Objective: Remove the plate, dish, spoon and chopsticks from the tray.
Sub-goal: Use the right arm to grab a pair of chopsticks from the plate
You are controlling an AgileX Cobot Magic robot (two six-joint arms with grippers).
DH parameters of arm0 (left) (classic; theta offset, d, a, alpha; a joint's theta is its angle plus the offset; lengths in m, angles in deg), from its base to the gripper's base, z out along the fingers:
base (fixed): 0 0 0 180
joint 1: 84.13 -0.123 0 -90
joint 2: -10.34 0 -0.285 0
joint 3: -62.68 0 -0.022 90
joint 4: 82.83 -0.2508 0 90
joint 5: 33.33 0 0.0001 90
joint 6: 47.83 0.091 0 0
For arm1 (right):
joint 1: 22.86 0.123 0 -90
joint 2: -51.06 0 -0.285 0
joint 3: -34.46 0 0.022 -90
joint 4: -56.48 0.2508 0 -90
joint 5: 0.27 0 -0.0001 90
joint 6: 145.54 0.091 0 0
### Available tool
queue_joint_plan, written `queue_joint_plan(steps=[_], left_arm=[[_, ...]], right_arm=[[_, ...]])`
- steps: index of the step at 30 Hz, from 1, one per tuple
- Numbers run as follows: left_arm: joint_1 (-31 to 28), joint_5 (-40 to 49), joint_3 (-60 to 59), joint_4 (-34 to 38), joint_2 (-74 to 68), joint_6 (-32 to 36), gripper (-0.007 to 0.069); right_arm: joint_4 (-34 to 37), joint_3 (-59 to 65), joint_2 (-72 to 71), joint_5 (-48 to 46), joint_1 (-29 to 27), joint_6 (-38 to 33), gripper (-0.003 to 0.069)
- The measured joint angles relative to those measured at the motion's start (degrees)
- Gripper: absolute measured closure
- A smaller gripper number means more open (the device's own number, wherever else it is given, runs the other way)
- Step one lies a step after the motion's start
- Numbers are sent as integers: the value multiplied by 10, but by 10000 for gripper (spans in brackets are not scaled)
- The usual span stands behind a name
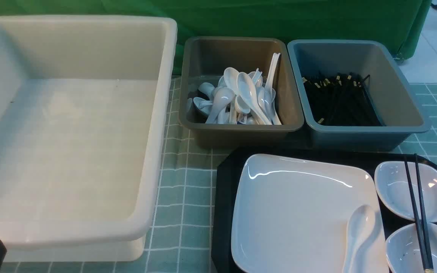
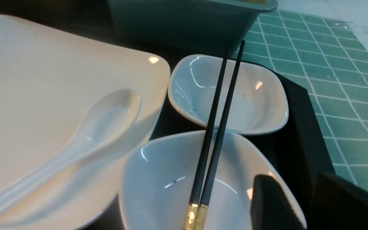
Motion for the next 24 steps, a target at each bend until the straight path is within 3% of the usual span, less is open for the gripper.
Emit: queue_joint_plan(steps=[19, 24], left_arm=[[0, -8, 0, 12, 0, -2, 607], [0, -101, 0, 153, 0, -52, 607]], right_arm=[[0, 0, 0, 0, 0, 0, 417], [0, 0, 0, 0, 0, 0, 417]])
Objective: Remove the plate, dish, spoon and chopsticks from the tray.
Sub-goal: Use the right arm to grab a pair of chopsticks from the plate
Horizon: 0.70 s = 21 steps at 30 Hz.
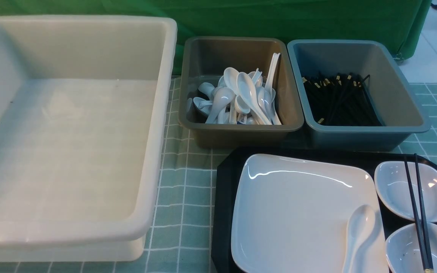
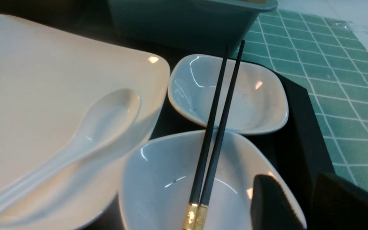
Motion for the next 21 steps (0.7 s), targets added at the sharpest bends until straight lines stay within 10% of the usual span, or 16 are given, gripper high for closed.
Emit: queue_joint_plan(steps=[13, 21], left_arm=[[0, -172, 0, 53, 0, -95, 607], [0, -291, 69, -108, 0, -306, 607]], right_arm=[[1, 0, 0, 81, 0, 2, 417], [73, 0, 0, 299, 0, 314, 417]])
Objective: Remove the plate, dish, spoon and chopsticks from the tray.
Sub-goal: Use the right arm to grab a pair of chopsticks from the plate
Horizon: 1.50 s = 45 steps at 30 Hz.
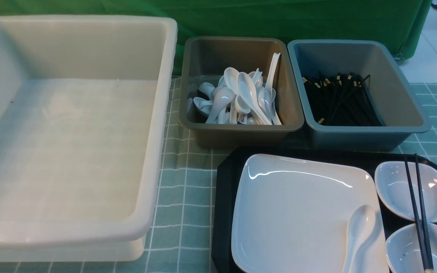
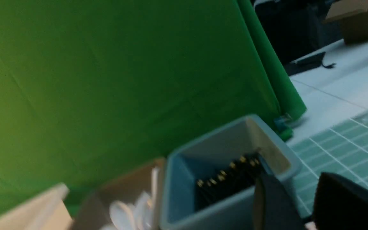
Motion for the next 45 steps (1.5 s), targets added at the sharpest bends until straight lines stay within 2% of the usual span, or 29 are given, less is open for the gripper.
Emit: queue_joint_plan(steps=[4, 7, 10, 12, 14, 15, 16, 17, 20, 22, 25, 29, 31, 35, 37, 42, 43, 45], left_arm=[[0, 83, 101, -61, -28, -35, 607], [0, 236, 222, -93, -97, -34, 607], [0, 390, 316, -99, -169, 20, 607], [0, 507, 377, -94, -240, 94, 607], [0, 603, 411, -81, -301, 147, 607], [0, 639, 424, -71, -329, 177, 607], [0, 714, 445, -40, -391, 229, 607], [0, 726, 447, -26, -404, 240, 607], [0, 800, 452, 52, -510, 331, 613], [15, 822, 452, 77, -555, 367, 620], [96, 818, 452, 53, -579, 366, 624], [227, 826, 451, -42, -585, 285, 624], [269, 828, 451, -81, -586, 247, 624], [324, 829, 451, -109, -586, 197, 624], [335, 828, 451, -110, -586, 189, 624], [340, 815, 451, -112, -586, 179, 624], [341, 811, 451, -113, -586, 178, 624], [342, 801, 451, -114, -586, 178, 624]], right_arm=[[4, 0, 0, 35, 0, 33, 417], [6, 0, 0, 60, 0, 39, 417], [-2, -17, 3, 28, 5, 68, 452], [-38, -77, 22, -93, 23, 72, 533], [-58, -164, 58, -212, 44, 44, 601], [-64, -192, 81, -265, 54, 24, 617], [-71, -276, 144, -371, 79, -19, 633], [-75, -302, 160, -410, 84, -27, 636], [-119, -425, 301, -615, 120, -58, 638], [-164, -470, 389, -704, 127, -64, 640], [-186, -484, 493, -743, 124, -73, 643], [-134, -486, 599, -721, 100, -115, 643], [-103, -487, 641, -696, 85, -130, 643], [-69, -487, 705, -672, 60, -139, 627], [-65, -487, 728, -665, 47, -139, 590], [-58, -487, 788, -637, 35, -139, 377], [-54, -487, 805, -628, 35, -140, 314], [-51, -487, 829, -612, 35, -140, 244]])
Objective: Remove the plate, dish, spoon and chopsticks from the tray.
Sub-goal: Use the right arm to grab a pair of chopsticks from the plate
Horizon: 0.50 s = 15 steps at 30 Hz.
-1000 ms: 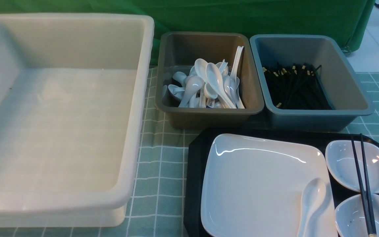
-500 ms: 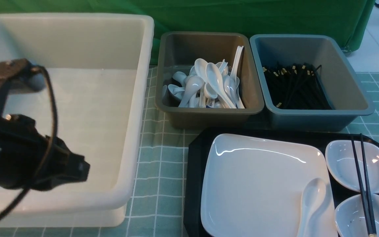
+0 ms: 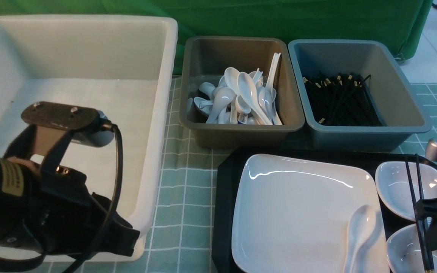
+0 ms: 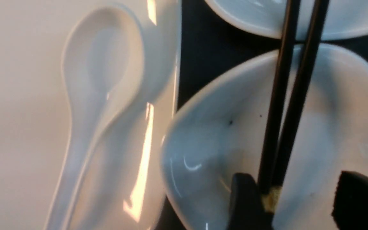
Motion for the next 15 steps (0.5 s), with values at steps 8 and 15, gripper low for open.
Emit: queue_joint_plan(steps=[8, 15], left_arm=[[0, -8, 0, -7, 0, 0, 624], [0, -9, 0, -8, 0, 0, 624]], right_arm=[[1, 0, 80, 38, 0, 0, 187], [-1, 0, 117, 60, 0, 0, 209]])
